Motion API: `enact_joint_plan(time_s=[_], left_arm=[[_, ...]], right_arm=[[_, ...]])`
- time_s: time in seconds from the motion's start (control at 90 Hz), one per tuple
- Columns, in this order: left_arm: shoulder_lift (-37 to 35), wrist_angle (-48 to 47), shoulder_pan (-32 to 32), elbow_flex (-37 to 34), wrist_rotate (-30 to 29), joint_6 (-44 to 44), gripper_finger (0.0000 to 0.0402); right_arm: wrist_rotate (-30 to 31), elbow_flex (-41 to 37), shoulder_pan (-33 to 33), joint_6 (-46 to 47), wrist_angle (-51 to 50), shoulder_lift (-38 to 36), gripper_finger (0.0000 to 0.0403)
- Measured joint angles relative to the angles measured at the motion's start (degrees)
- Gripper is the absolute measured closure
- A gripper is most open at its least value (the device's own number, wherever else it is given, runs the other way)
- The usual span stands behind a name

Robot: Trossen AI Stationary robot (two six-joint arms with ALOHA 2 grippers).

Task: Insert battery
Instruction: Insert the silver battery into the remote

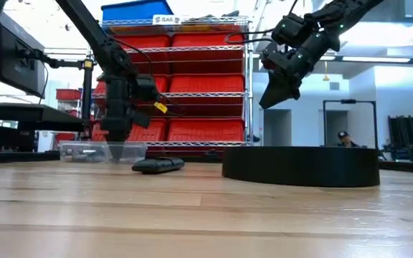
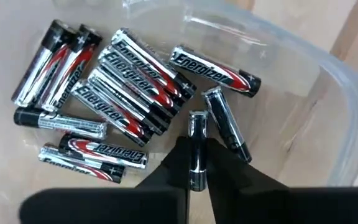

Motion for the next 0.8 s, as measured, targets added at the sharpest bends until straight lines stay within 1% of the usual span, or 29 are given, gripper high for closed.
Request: enact_joint_plan(time_s=[0.111, 0.256, 0.489, 0.622, 0.8], left_arm=[[-0.5, -3.5, -0.5, 2.0, -0.3, -0.3, 0.0399], [-2.9, -6.3, -1.0, 5.2, -0.6, -0.5, 0.0400], [-9.3, -12.0, -1.8, 11.2, -0.5, -2.1, 0.0401], [-14.1, -12.6, -2.5, 14.9, 3.6, -5.5, 0.0401], [-18.3, -11.0, -3.4, 19.9, 11.7, -12.6, 0.0401]], right_arm=[[0.0, 0.0, 0.0, 0.0, 0.0, 0.0, 0.0304], [0.0, 0.0, 0.0, -0.2, 0.0, 0.0, 0.0304], [0.0, 0.3, 0.0, -0.2, -0.2, 0.0, 0.0304], [-0.1, 1.8, 0.0, -0.2, 1.0, -0.1, 0.0304], [-0.3, 4.1, 0.6, -0.2, 7.4, -0.1, 0.0304]])
